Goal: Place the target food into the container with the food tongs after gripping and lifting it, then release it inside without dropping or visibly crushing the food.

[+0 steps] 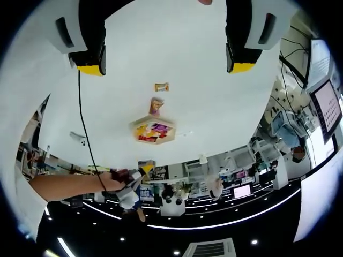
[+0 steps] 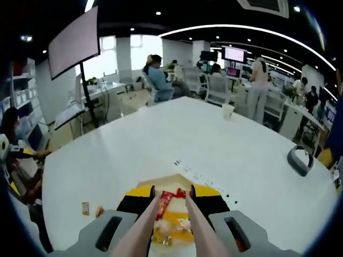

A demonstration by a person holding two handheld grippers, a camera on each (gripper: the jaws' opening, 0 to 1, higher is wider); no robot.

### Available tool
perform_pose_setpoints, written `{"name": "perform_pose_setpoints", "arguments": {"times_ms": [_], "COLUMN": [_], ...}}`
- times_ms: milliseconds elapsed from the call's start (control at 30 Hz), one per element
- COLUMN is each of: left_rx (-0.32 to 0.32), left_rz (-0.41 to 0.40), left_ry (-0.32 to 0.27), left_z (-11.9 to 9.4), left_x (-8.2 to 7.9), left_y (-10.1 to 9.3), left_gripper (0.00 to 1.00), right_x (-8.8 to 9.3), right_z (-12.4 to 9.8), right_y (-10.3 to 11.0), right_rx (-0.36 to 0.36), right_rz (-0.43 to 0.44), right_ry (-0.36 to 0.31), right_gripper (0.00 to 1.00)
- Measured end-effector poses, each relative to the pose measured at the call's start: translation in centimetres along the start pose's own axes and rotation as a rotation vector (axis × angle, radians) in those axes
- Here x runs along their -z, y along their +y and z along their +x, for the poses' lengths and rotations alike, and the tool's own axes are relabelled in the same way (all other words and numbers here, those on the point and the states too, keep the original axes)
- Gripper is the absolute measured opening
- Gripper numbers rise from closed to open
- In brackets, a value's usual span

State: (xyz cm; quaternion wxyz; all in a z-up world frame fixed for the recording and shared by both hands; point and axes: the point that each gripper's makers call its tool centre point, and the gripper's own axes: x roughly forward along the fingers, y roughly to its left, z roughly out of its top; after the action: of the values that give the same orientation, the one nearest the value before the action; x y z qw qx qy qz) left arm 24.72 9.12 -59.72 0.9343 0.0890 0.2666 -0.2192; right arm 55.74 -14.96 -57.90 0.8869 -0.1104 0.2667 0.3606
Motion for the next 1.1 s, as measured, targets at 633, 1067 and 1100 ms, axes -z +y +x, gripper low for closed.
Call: {"name": "perform_pose_setpoints", "arguments": {"times_ms": [633, 1067, 1100], "left_rx": [0.017, 0.063, 0.065], "left_rz": [0.031, 0.072, 0.072], "left_ry": [-0.017, -0.041, -0.041], "left_z": [0.0, 1.2, 1.2], "left_x": [-0.4, -1.7, -1.7], "left_y": [-0.5, -1.2, -1.2], "left_gripper": [0.93, 0.93, 0.93], "right_x": [1.5, 3.4, 3.5], "right_z": [-4.2, -8.5, -8.6], "right_y": [1.8, 4.3, 4.4], "right_rx": [0.008, 0.052, 0.054], "right_rz": [0.046, 0.065, 0.067], "right_ry": [-0.057, -0.121, -0.123], "right_gripper": [0.26, 0.27, 0.27]}}
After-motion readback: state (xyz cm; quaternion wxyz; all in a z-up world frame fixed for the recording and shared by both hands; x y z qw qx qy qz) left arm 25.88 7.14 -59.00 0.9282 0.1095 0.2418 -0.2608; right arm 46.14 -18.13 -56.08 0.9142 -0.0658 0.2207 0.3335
